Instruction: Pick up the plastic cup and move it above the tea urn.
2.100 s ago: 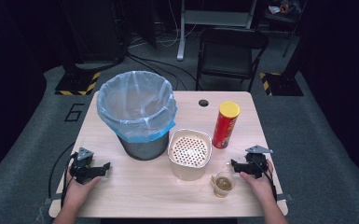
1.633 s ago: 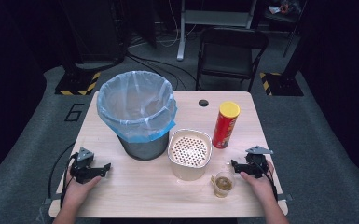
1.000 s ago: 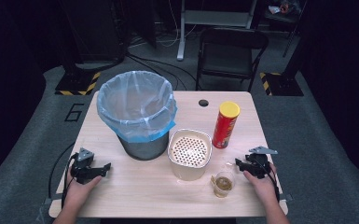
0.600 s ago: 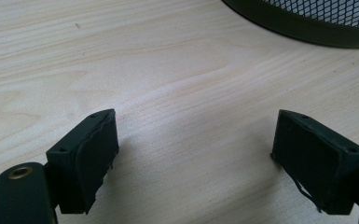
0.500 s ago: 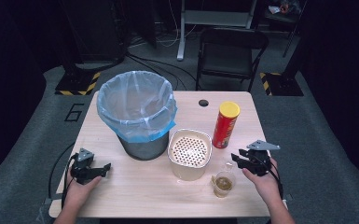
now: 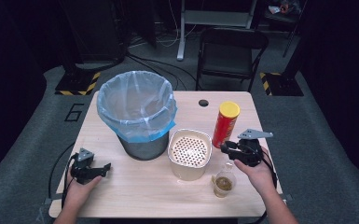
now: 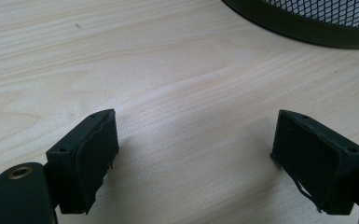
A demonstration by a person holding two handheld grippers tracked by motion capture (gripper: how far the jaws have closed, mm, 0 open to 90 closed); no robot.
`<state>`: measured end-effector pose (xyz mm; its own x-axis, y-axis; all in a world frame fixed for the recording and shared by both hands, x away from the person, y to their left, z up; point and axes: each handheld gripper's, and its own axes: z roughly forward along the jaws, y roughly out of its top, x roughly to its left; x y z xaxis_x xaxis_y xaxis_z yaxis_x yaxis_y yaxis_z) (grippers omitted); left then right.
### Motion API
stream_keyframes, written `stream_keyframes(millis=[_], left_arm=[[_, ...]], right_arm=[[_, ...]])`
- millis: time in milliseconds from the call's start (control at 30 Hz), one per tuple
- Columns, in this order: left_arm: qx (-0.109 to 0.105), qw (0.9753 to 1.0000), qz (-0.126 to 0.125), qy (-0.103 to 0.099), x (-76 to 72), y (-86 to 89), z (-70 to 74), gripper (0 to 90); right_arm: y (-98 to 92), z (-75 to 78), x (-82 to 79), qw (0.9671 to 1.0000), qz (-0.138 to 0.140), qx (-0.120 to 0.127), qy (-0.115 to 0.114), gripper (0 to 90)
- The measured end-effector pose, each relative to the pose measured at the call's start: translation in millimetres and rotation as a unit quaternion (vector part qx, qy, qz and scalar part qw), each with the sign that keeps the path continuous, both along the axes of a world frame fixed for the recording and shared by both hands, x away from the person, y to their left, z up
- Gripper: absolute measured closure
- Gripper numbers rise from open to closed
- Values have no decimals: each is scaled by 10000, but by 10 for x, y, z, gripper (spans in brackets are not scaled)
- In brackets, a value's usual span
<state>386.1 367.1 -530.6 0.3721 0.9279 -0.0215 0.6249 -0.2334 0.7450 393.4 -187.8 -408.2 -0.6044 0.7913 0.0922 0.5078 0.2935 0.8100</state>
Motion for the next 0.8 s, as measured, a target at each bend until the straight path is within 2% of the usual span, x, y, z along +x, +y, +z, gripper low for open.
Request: stream_keyframes(millis=[167, 300, 367, 567, 800], left_arm=[[0, 10000, -2, 2, 0, 0, 0, 138], [-1, 10000, -1, 2, 0, 1, 0, 138], [-2, 10000, -1, 3, 0, 0, 0, 138], [-4, 10000, -5, 7, 0, 2, 1, 139], [-16, 10000, 21, -26, 5, -1, -6, 139]], right_arm=[[110, 64, 112, 9999, 139, 43, 10, 653], [205, 108, 202, 9999, 117, 101, -26, 587], [265, 116, 252, 9998, 177, 134, 10, 596], [366, 67, 369, 9998, 184, -32, 77, 613], [477, -34, 481, 9990, 303, -272, 186, 711]])
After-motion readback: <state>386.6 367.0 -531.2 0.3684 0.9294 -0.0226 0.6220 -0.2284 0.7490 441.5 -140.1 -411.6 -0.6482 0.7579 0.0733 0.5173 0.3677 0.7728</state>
